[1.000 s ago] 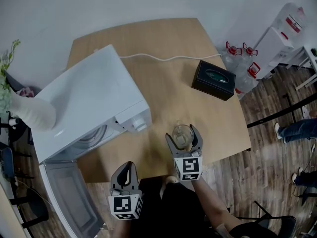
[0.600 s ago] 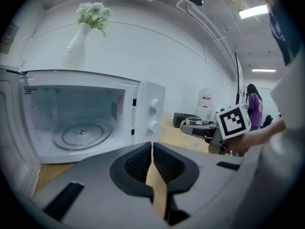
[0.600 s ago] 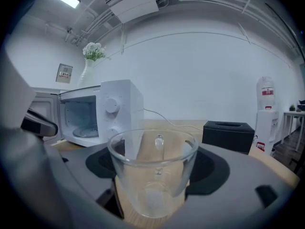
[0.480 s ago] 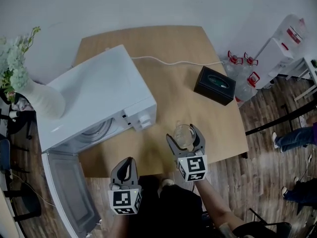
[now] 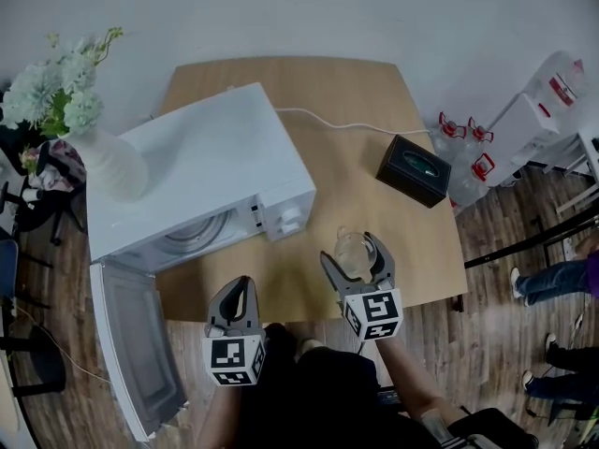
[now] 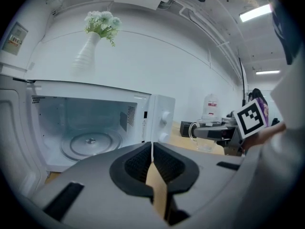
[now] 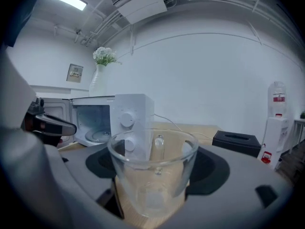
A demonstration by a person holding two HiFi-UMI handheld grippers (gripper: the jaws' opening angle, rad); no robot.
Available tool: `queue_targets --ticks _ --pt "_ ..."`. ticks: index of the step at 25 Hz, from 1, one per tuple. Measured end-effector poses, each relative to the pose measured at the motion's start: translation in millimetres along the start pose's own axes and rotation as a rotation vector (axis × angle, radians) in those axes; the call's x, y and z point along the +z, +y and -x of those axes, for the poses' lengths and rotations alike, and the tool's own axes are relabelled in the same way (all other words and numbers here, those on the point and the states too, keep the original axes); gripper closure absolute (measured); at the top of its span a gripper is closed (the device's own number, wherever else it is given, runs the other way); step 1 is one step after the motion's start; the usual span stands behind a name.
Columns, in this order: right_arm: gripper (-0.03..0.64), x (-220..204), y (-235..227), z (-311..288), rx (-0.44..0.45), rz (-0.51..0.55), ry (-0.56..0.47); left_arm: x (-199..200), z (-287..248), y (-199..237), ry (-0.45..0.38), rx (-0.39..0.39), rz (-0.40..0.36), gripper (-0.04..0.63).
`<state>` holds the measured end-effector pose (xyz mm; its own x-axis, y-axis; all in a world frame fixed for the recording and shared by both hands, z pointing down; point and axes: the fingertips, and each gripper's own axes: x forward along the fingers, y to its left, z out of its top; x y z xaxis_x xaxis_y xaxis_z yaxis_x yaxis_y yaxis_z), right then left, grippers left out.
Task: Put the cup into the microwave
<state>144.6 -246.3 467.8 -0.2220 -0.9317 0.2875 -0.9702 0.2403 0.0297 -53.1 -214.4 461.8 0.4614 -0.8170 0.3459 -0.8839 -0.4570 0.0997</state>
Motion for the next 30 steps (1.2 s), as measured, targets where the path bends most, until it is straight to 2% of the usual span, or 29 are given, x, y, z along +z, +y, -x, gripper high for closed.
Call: queue_targets --ticks 17,30 --pt "0.25 3 83 -12 0.19 0.019 0.018 -5 36 49 -0.034 0.13 0.035 0.586" --pt "0.25 17 149 -34 0.339 0.042 -0.003 -17 74 90 -0.044 0.264 0.076 0.586"
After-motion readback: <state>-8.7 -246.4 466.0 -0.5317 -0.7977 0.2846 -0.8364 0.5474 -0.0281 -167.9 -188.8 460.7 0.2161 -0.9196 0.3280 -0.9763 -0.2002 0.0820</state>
